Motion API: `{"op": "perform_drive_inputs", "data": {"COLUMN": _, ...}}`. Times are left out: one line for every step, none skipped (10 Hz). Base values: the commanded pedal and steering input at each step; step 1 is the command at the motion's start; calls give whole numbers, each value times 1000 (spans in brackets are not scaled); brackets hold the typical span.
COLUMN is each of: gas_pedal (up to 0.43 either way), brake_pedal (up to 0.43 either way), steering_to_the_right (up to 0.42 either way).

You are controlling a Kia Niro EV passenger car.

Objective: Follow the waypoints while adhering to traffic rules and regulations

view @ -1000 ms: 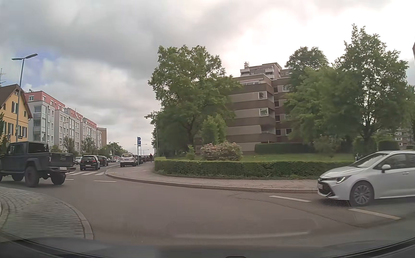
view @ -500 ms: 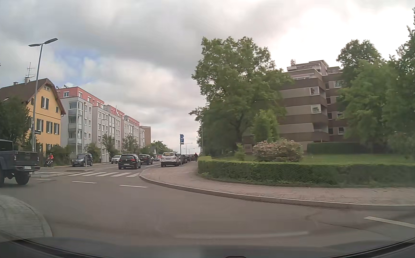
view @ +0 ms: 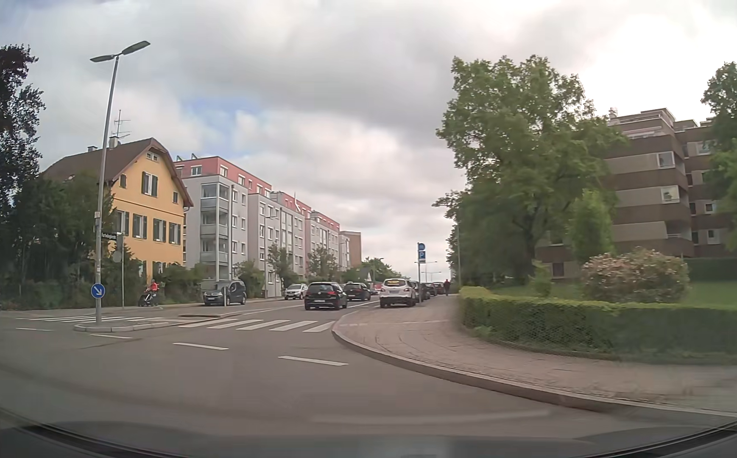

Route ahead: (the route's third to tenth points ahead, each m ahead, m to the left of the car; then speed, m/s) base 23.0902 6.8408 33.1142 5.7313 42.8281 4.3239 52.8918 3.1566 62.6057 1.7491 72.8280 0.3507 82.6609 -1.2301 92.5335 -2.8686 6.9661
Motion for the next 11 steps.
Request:
{"op": "perform_drive_inputs", "data": {"gas_pedal": 177, "brake_pedal": 0, "steering_to_the_right": -234}}
{"op": "perform_drive_inputs", "data": {"gas_pedal": 177, "brake_pedal": 0, "steering_to_the_right": -220}}
{"op": "perform_drive_inputs", "data": {"gas_pedal": 177, "brake_pedal": 0, "steering_to_the_right": -206}}
{"op": "perform_drive_inputs", "data": {"gas_pedal": 177, "brake_pedal": 0, "steering_to_the_right": -186}}
{"op": "perform_drive_inputs", "data": {"gas_pedal": 189, "brake_pedal": 0, "steering_to_the_right": -163}}
{"op": "perform_drive_inputs", "data": {"gas_pedal": 197, "brake_pedal": 0, "steering_to_the_right": -130}}
{"op": "perform_drive_inputs", "data": {"gas_pedal": 209, "brake_pedal": 0, "steering_to_the_right": -101}}
{"op": "perform_drive_inputs", "data": {"gas_pedal": 209, "brake_pedal": 0, "steering_to_the_right": -72}}
{"op": "perform_drive_inputs", "data": {"gas_pedal": 209, "brake_pedal": 0, "steering_to_the_right": -54}}
{"op": "perform_drive_inputs", "data": {"gas_pedal": 209, "brake_pedal": 0, "steering_to_the_right": -33}}
{"op": "perform_drive_inputs", "data": {"gas_pedal": 220, "brake_pedal": 0, "steering_to_the_right": -6}}
